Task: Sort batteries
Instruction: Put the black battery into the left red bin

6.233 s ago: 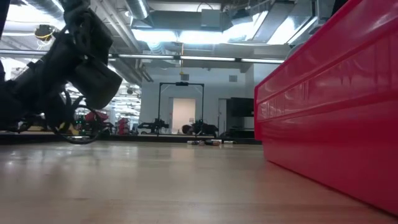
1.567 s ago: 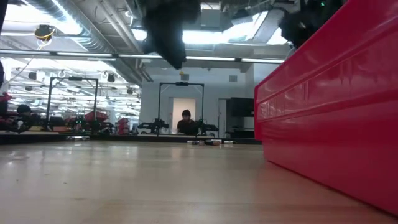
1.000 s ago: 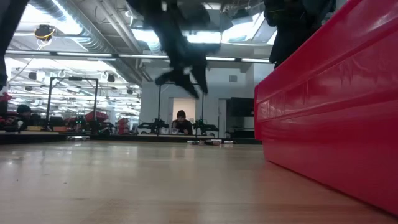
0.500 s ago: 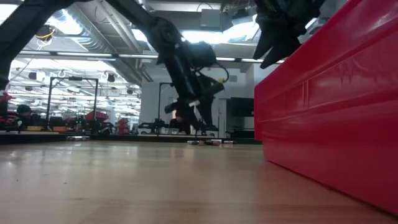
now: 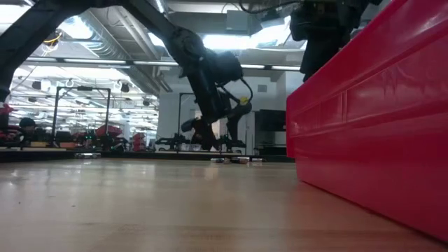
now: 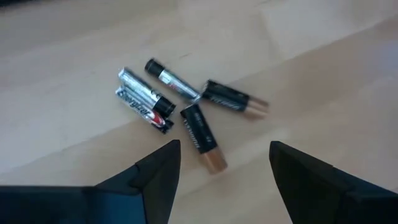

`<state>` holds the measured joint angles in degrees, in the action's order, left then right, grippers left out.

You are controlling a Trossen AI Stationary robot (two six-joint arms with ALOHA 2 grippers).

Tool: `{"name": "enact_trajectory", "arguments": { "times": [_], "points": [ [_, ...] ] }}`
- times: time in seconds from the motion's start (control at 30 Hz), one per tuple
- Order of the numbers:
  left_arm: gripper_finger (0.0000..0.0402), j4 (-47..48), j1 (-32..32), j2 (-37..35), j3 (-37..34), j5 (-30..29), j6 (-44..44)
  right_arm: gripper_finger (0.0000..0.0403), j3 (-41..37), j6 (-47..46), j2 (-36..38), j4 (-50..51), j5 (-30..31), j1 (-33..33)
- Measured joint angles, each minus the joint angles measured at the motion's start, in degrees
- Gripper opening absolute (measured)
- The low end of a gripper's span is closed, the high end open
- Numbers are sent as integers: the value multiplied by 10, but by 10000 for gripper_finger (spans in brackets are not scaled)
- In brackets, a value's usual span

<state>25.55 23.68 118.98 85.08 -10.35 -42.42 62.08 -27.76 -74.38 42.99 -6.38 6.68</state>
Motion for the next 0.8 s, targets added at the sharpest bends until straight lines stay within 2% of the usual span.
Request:
{"name": "enact_trajectory", "arguments": {
  "times": [0.23,0.37,0.6,0.8],
  "points": [
    [233,-18,-1,43,0,-8,-45,138,0,67,4,14,-38,21],
    [233,-25,-6,46,0,-37,-52,138,0,91,4,23,-38,21],
    [231,-5,-6,49,1,-48,-65,138,2,113,7,40,-52,38],
    [195,10,-12,51,1,-75,-54,138,2,117,9,39,-53,40]
  ]
}}
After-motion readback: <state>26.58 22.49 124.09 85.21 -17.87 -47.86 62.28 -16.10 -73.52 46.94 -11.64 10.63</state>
